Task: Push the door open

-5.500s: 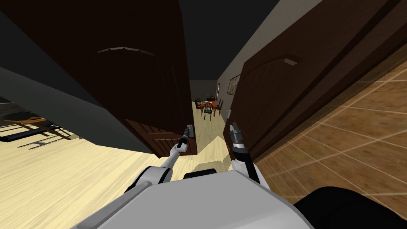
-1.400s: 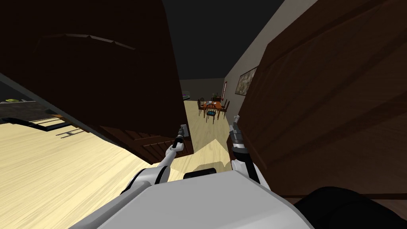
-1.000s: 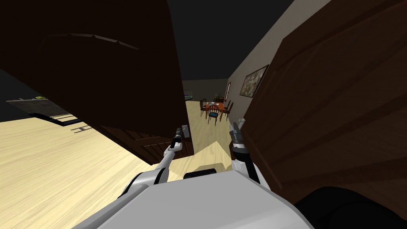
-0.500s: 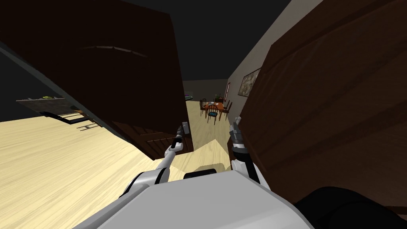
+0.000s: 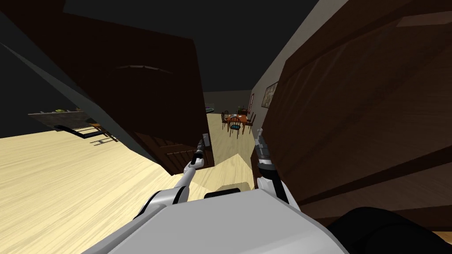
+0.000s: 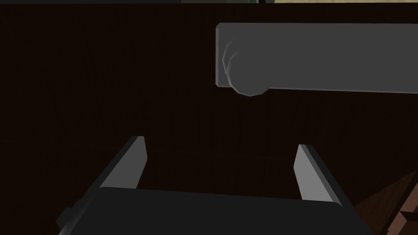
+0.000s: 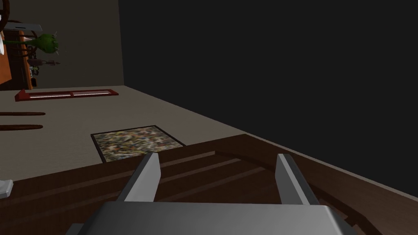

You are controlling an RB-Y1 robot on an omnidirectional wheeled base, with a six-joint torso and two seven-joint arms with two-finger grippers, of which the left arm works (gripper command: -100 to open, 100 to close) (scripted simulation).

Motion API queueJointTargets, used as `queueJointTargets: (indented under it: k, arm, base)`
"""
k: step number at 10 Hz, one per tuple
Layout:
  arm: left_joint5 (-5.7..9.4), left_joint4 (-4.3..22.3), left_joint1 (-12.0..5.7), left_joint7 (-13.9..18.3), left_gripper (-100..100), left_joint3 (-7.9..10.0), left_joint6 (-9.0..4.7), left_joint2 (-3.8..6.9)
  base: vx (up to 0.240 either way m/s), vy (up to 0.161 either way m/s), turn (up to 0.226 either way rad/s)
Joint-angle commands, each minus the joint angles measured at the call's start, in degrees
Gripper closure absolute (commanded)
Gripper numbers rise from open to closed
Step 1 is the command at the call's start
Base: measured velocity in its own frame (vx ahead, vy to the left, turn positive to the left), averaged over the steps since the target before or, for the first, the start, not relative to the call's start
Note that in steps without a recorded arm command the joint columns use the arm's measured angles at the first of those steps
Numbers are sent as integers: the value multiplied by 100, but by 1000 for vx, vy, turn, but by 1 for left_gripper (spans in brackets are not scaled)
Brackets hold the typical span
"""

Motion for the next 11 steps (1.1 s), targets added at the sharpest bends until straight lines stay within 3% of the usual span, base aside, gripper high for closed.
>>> queueJointTargets:
  k: [1,7,8,11]
  arm:
    - [2,18,9,-7,-100,10,-45,27]
    - [14,40,55,-22,-100,49,-156,23]
    - [14,40,55,-22,100,49,-156,23]
    - [14,40,55,-22,100,49,-156,23]
  base:
    - [174,-4,-31]
    - [192,5,-26]
    - [-9,2,7]
    - [-28,1,-2]
